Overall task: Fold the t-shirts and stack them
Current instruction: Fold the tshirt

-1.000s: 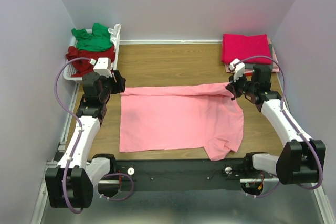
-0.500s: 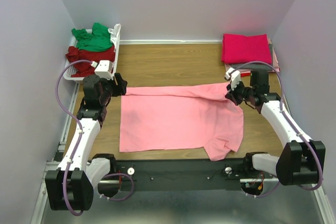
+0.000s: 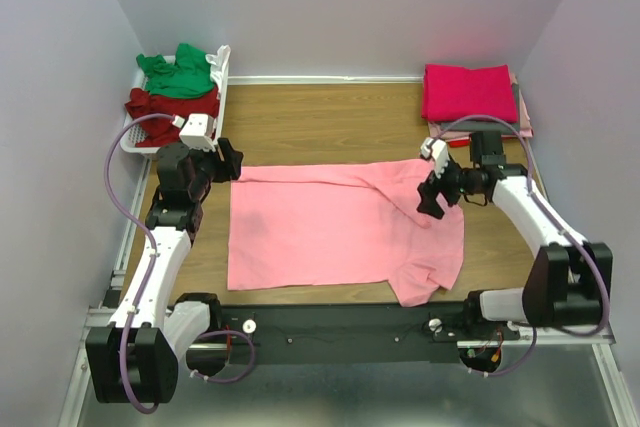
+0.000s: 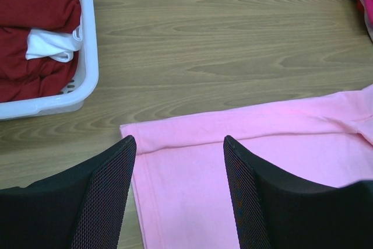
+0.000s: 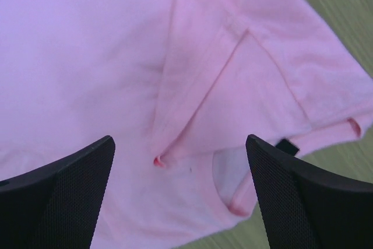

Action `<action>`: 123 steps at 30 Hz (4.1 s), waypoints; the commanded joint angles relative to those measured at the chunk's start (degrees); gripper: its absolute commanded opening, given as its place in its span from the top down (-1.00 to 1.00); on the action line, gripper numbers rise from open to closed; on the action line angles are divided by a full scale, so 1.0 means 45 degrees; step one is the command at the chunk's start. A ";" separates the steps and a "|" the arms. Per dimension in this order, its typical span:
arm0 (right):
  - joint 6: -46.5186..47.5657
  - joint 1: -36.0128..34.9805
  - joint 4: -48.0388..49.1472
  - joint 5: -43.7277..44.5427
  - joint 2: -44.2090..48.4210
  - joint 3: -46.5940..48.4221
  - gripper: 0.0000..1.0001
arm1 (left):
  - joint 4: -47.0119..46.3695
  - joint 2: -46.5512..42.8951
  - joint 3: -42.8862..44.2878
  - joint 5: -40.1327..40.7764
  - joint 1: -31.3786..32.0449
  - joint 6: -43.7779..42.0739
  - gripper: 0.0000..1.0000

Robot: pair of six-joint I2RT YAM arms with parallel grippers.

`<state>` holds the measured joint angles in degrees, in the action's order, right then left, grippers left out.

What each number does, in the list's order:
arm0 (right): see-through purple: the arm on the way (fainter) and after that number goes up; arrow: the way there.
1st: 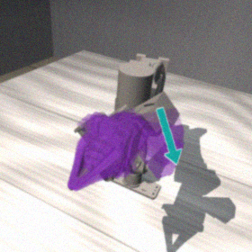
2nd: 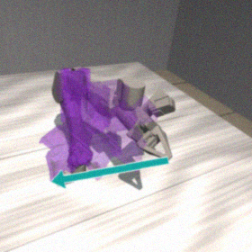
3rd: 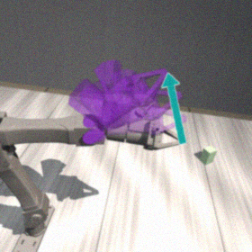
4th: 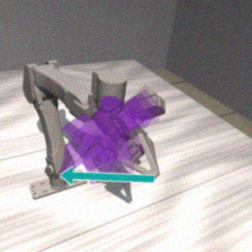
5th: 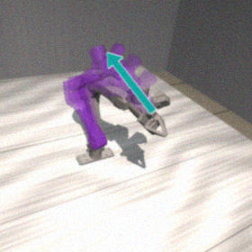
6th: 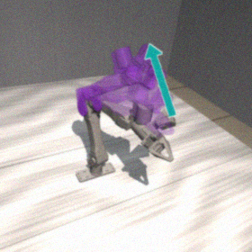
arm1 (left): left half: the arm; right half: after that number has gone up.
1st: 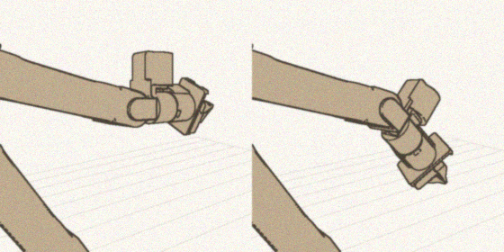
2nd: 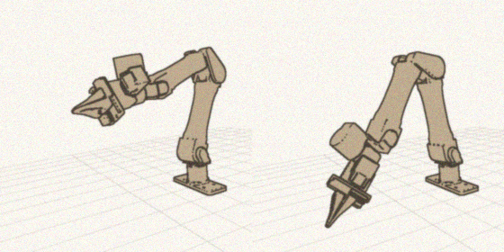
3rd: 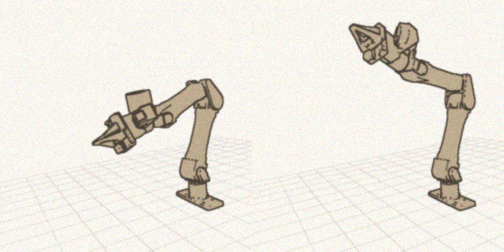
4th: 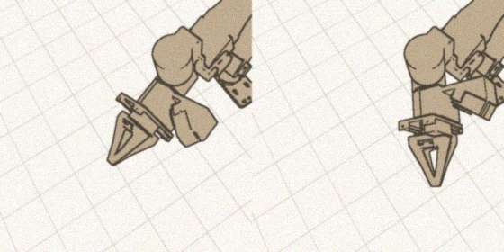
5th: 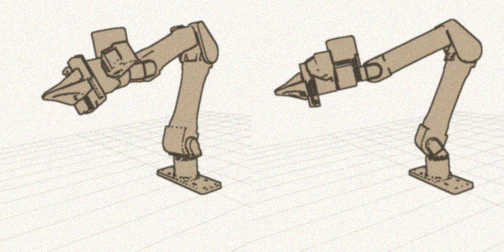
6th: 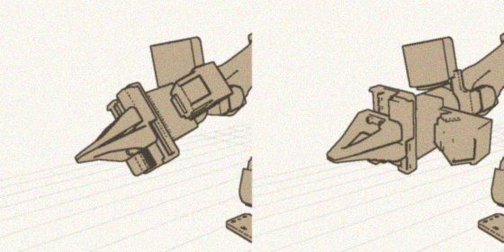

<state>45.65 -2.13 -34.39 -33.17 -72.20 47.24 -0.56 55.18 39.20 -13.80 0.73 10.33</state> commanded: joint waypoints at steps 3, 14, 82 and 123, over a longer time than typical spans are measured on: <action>-0.1490 -0.0248 -0.0306 -0.3036 -0.3653 0.3166 -0.99 | -0.0345 -0.0172 -0.0020 -0.0312 -0.0065 -0.0088 -0.39; -0.3405 -0.2982 -0.0424 -0.2259 -0.8405 0.8152 -0.77 | -0.0325 -0.0133 -0.0020 -0.0097 -0.0065 -0.0146 -0.39; -0.2528 -0.4858 -0.0912 0.0943 -0.8837 0.7119 0.84 | -0.0482 0.0023 -0.0078 -0.0566 -0.0065 -0.0049 -0.39; -0.7936 -0.8100 -0.1323 -0.1244 -1.5769 1.7995 0.00 | -0.0384 -0.0836 -0.0078 0.0802 -0.0065 -0.0088 -0.38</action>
<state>17.39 -37.15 -41.93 -40.23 -139.13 122.37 -1.72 51.64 39.18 -12.10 0.73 10.31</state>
